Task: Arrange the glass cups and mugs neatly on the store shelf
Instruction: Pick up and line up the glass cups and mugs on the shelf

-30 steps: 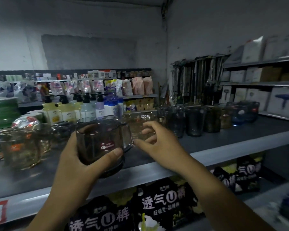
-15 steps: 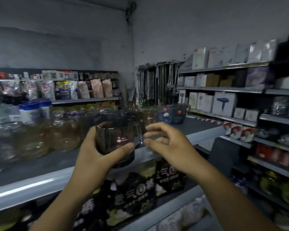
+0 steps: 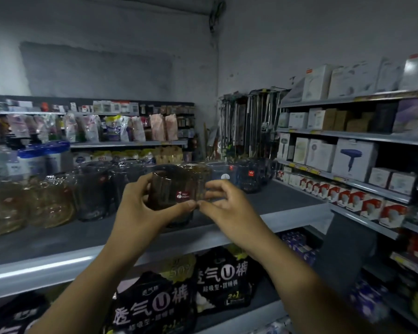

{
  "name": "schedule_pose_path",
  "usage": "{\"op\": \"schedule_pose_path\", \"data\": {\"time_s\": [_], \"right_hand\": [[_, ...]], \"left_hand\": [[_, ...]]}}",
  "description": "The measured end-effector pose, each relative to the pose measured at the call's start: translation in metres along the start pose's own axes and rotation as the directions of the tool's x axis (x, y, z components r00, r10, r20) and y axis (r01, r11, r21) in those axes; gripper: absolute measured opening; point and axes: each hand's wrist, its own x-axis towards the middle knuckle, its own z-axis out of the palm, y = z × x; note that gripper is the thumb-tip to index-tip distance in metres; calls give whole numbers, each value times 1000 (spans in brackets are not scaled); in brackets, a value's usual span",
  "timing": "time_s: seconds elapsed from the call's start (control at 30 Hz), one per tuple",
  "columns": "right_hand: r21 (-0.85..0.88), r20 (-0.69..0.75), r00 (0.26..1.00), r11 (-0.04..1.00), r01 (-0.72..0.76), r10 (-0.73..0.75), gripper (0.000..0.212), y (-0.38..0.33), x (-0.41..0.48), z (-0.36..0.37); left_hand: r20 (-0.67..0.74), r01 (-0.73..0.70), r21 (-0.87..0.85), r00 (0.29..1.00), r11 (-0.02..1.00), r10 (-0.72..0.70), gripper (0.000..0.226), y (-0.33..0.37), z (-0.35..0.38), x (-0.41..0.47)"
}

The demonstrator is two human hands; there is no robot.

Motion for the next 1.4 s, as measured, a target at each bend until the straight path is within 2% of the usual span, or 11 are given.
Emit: {"op": "schedule_pose_path", "data": {"time_s": [0.2, 0.37, 0.47, 0.83, 1.0, 1.17, 1.3, 1.4], "right_hand": [[-54, -24, 999, 998, 20, -22, 32, 17, 33, 10], [-134, 10, 999, 990, 35, -34, 34, 31, 44, 13], [-157, 14, 1000, 987, 26, -24, 33, 39, 49, 13], [-240, 6, 998, 969, 62, -62, 49, 55, 44, 18], [-275, 3, 997, 959, 73, -75, 52, 54, 45, 17], [-294, 19, 996, 951, 93, -92, 44, 54, 42, 13], [-344, 72, 993, 932, 115, -96, 45, 55, 44, 5], [-371, 124, 986, 917, 147, -108, 42, 55, 46, -5]], "left_hand": [[-22, 61, 121, 998, 991, -59, 68, -25, -4, 22], [-71, 109, 212, 993, 971, -96, 96, -41, -2, 30], [-79, 124, 258, 991, 958, -107, 102, -48, -4, 32], [-4, 128, 387, 990, 913, -137, 100, -54, -7, 36], [31, 84, 420, 994, 904, -106, 71, -53, -3, 39], [88, 55, 449, 991, 892, -105, 71, -48, -3, 41], [73, 116, 478, 983, 871, -171, 65, -38, 1, 44], [63, 169, 438, 974, 883, -218, 78, -32, 2, 42]]}}
